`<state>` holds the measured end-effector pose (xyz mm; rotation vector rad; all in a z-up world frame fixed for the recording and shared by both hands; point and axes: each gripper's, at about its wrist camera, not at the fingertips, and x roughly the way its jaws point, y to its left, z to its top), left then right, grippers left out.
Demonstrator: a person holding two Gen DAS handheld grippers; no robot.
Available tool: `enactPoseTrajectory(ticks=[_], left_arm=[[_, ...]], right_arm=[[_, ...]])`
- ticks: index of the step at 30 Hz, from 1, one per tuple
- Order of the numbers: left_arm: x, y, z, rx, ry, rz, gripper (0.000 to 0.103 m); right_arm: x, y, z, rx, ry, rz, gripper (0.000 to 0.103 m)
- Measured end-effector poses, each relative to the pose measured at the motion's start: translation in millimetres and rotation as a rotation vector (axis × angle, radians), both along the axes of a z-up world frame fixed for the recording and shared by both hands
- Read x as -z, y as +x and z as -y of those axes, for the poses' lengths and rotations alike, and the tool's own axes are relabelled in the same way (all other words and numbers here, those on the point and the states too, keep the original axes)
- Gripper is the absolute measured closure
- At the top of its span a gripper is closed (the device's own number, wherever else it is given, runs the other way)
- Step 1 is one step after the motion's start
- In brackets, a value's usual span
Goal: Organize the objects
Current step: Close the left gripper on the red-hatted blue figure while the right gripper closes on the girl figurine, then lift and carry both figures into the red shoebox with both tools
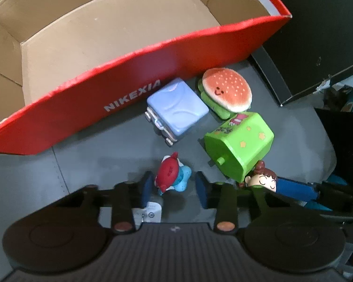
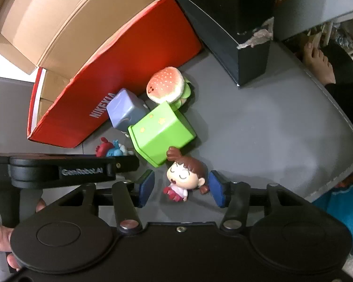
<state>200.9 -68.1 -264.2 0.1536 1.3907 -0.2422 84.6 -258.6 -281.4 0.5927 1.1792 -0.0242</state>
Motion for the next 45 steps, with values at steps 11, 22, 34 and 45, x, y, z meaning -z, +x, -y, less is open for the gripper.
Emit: enactPoseTrajectory(ticks=[11, 22, 34, 45], left_arm=[[-15, -8, -1, -0.010, -0.011, 0.038, 0.077], [-36, -17, 5, -0.027, -0.021, 0.100, 0.077], [-73, -32, -7, -0.058, -0.034, 0.192, 0.077], [-101, -51, -21, -0.062, -0.027, 0.256, 0.077]], right_arm=[[-1, -2, -1, -0.011, 0.028, 0.016, 0.067], [-17, -9, 2, -0.012, 0.086, 0.049, 0.068], [-47, -10, 9, -0.035, 0.079, 0.122, 0.068], [-73, -7, -3, -0.096, 0.086, 0.180, 0.068]])
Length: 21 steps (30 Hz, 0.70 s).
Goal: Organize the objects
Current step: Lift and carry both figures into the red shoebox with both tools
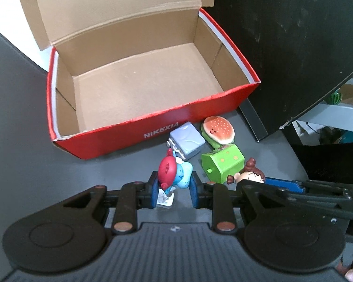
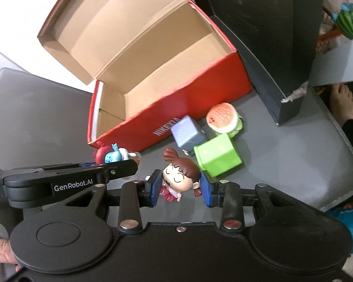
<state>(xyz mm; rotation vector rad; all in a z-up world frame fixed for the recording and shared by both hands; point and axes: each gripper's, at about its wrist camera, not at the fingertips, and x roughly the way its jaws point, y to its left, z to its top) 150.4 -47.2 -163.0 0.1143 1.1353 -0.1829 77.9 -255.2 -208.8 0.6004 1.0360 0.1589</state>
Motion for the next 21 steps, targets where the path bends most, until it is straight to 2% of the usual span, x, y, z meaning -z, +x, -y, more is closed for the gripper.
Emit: enactPoseTrajectory(ticks=[1, 2, 6, 7, 12, 13, 21], left_arm=[[-1, -1, -1, -0.003, 0.004, 0.003, 0.077], [-2, -4, -3, 0.107, 0.057, 0.036, 0.077], [-10, -5, -9, 0.089, 0.058, 0.053, 0.077], [-14, -5, -10, 0.128, 0.076, 0.072, 0.077], [-29, -3, -10, 0.121, 0.056, 0.118, 0.077], [-32, -3, -9, 0.183, 0.082, 0.138, 0.077], [-46, -6, -8, 0.182, 0.081, 0.168, 0.077]], right_arm=[[-1, 1, 0, -0.003, 0.014, 0.000, 0.068], [-1, 2, -1, -0.004, 0.025, -0.001, 0.068], [-6, 7, -4, -0.027, 0.041, 0.012, 0.068], [-9, 9, -4, -0.032, 0.042, 0.020, 0.068], [-24, 17, -3, -0.041, 0.018, 0.067, 0.068], [-27, 19, -2, -0.041, 0.016, 0.076, 0.068], [-38, 25, 4, -0.023, 0.011, 0.113, 0.068]])
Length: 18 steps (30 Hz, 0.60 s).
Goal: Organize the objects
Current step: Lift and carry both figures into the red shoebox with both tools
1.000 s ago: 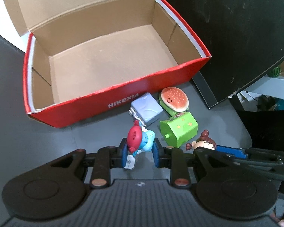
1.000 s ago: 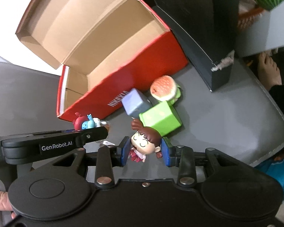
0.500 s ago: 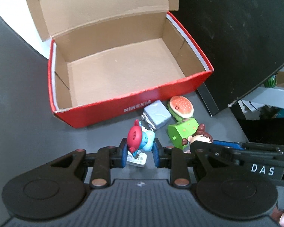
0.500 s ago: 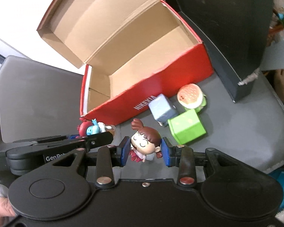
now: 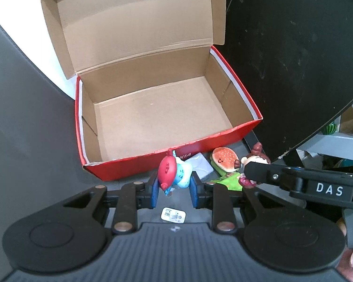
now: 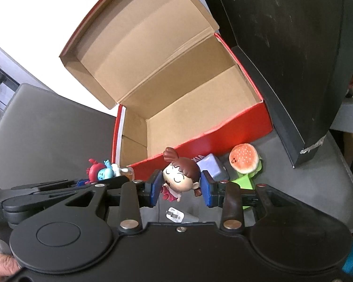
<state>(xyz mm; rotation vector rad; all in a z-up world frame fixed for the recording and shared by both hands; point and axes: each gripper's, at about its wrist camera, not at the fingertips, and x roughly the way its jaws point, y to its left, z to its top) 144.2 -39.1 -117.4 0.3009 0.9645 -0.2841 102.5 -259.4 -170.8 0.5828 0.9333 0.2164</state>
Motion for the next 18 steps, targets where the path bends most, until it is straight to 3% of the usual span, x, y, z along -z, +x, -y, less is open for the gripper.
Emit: enactPoseTrajectory(ticks=[18], left_arm=[[-36, 18, -19, -0.040, -0.007, 0.080, 0.077]], right_arm=[[-40, 36, -12, -0.139, -0.127, 0.083, 0.068]])
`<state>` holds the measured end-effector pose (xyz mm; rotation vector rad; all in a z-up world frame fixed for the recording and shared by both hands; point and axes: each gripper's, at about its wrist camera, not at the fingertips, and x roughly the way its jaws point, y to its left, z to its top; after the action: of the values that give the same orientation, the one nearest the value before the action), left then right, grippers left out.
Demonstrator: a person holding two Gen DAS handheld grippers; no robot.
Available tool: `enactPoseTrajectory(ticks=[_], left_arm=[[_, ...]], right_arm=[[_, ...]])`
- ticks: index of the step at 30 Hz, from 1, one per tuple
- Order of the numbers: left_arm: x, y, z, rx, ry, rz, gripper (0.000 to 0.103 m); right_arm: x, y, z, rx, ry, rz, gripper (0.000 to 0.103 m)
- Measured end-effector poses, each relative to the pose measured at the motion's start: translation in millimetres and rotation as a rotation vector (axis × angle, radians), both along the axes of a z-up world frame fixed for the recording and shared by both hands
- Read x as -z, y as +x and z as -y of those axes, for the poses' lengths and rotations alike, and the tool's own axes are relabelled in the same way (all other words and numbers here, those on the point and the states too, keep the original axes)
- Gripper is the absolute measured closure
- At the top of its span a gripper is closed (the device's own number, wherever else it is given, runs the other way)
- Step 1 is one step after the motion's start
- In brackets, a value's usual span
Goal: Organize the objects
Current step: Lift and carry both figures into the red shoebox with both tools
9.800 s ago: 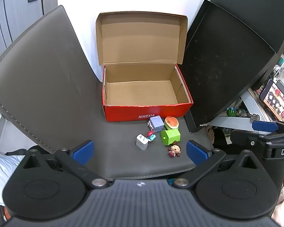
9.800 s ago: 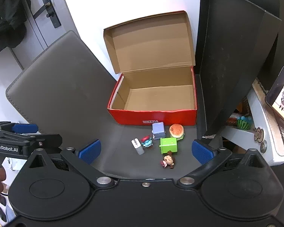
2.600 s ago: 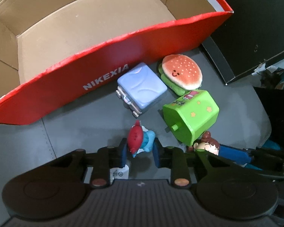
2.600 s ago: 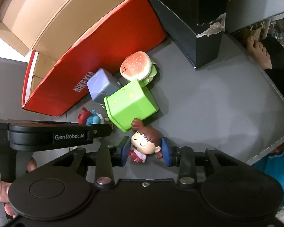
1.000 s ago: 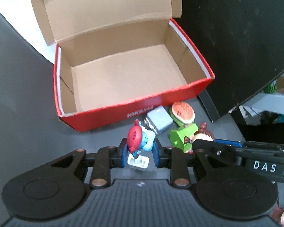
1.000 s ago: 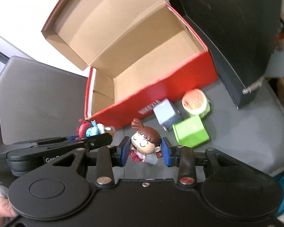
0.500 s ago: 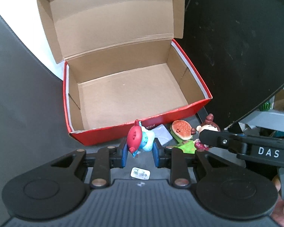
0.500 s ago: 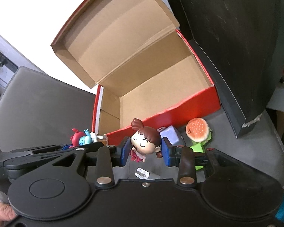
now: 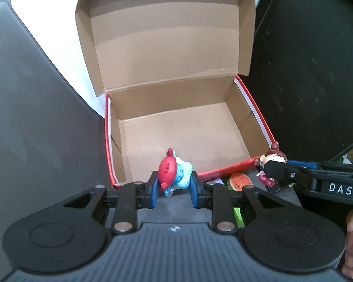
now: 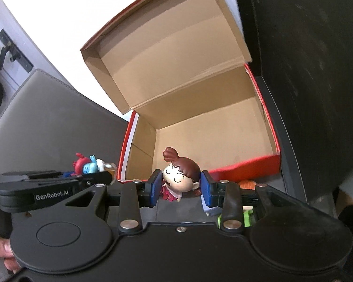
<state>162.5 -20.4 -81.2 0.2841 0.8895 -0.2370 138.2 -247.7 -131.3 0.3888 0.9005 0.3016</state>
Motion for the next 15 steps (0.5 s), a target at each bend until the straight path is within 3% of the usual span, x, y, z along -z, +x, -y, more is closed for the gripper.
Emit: enactPoseTrajectory(ticks=[15], left_arm=[[-12, 33, -8, -0.026, 0.004, 0.025, 0.077]], right_arm=[[-12, 48, -11, -0.097, -0.092, 0.027, 0.068]])
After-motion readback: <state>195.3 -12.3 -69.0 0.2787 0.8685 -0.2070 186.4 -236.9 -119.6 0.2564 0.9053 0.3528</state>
